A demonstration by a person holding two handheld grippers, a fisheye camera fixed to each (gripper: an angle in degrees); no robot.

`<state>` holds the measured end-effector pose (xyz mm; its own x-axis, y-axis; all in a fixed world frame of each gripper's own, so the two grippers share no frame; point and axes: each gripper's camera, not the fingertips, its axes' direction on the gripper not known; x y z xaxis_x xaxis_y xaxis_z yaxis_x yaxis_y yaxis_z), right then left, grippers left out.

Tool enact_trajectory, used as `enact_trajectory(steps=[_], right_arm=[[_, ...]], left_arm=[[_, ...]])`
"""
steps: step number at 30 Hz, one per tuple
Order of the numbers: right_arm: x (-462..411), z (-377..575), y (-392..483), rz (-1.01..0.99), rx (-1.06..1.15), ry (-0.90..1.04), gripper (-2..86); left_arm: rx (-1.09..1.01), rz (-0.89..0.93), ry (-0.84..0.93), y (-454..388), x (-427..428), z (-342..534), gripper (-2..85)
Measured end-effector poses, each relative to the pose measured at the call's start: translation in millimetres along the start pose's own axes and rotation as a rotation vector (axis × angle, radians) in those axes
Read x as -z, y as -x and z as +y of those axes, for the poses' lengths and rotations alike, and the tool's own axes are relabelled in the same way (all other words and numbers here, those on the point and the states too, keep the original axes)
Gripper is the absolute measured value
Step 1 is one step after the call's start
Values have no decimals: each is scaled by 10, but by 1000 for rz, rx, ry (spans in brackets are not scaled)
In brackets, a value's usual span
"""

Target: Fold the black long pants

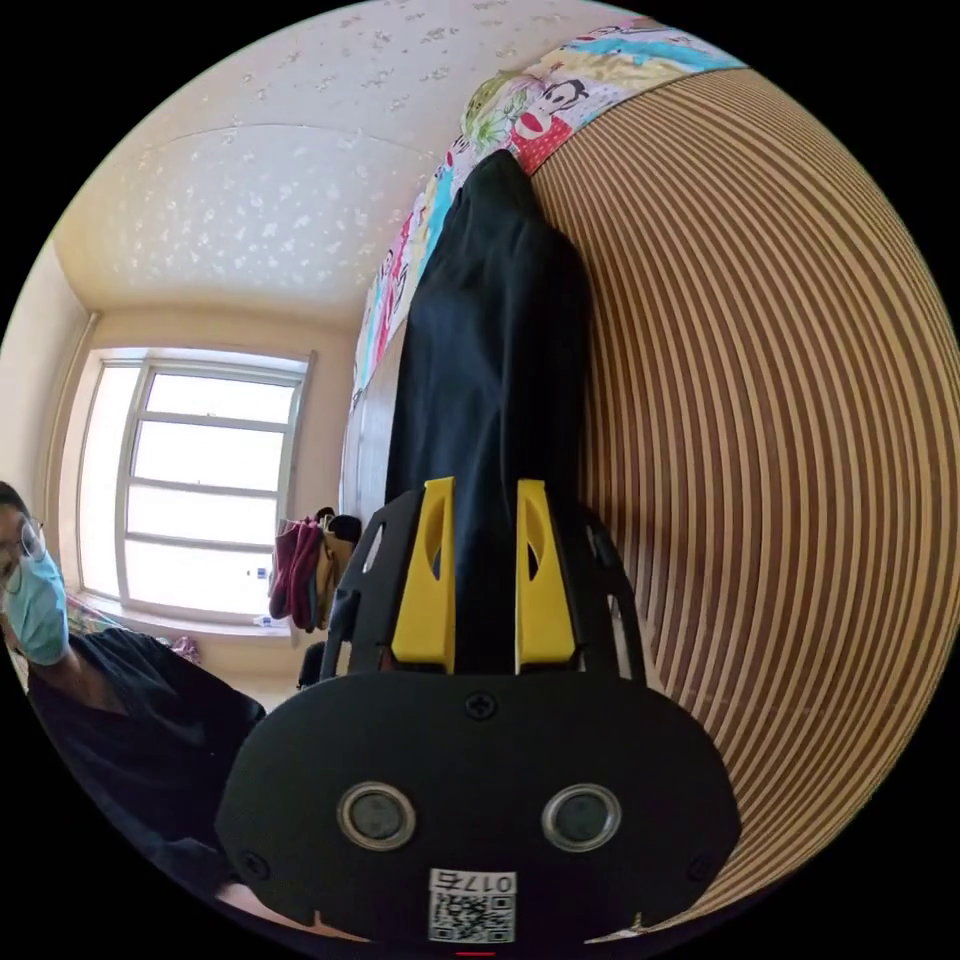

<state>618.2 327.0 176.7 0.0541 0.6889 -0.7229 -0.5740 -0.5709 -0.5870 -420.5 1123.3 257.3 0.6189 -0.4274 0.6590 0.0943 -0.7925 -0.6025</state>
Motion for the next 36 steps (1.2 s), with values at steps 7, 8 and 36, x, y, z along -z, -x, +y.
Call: enact_trajectory(steps=[7,8,36], right_arm=[[88,1213,197,-157,-33,140,65],[90,1293,211,-180,-43,155,65],[267,2285,1029,-586,-152,146,14]], left_arm=[[-59,-87,39,-178,-85,-107,41],[-53,-91,44,-189,-100,-118,29],[-100,-135,22,-527,-165,-156,23]])
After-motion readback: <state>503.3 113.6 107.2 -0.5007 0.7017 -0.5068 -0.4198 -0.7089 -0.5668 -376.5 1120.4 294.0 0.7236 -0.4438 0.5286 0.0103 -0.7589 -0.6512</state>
